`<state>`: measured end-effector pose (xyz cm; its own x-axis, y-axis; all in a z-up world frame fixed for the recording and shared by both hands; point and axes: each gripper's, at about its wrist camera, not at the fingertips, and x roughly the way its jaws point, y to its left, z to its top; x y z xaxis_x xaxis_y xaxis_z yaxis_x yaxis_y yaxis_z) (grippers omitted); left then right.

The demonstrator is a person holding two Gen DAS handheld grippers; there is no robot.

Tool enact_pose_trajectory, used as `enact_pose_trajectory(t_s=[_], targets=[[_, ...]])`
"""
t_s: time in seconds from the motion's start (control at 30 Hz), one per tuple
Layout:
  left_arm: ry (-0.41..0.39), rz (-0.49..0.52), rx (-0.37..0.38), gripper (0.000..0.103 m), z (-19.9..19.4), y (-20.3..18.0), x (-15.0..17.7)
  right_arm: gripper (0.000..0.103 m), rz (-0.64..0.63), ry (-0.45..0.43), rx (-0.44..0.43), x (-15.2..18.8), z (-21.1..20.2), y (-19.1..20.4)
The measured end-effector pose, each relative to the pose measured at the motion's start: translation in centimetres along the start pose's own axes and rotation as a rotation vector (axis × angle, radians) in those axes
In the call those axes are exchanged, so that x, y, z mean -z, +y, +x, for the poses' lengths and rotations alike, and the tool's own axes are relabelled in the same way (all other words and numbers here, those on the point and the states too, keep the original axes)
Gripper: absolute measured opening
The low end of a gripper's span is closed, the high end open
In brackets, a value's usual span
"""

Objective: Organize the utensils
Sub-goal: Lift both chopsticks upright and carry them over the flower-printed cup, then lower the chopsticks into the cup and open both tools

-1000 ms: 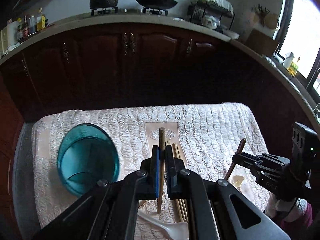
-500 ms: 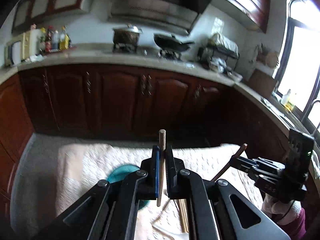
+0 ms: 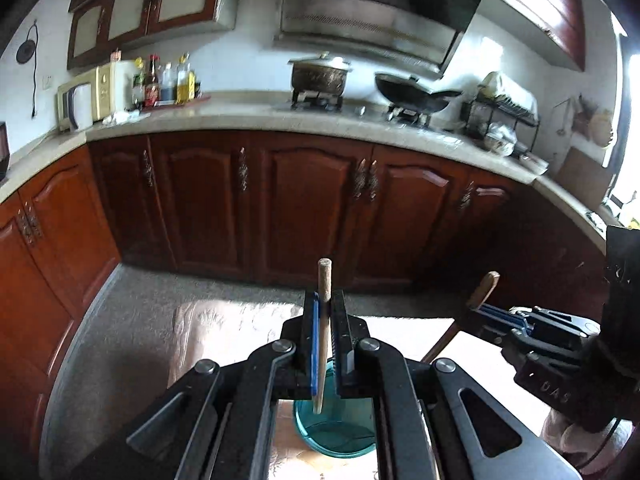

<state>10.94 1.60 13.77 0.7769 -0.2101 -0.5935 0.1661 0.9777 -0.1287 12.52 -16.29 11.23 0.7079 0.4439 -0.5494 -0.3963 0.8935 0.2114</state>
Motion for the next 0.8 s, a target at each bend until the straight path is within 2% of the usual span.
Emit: enact_pose_trajectory(t_s=[0.17, 0.43, 0.63, 0.8], targets=[[0.068, -0.025, -0.009, 0.005, 3.1, 1.0, 1.7, 0.011, 0.021, 0.089, 0.001, 1.9, 4.6, -0.4], [0.132, -0.047, -0.008, 0.005, 6.2, 1.3, 3.6, 0.012, 0.051, 0.193, 0.002, 4.2, 10.3, -1.8], [0.154, -0.054, -0.011, 0.006, 7.2, 1.3, 4.1, 0.024, 0.094, 0.195, -0.007, 5.1, 11.4, -2.8], [0.165, -0.058, -0.017, 0.010, 7.3, 1.2, 4.3, 0.025, 0.103, 0.186, -0.013, 5.6, 10.9, -3.1]])
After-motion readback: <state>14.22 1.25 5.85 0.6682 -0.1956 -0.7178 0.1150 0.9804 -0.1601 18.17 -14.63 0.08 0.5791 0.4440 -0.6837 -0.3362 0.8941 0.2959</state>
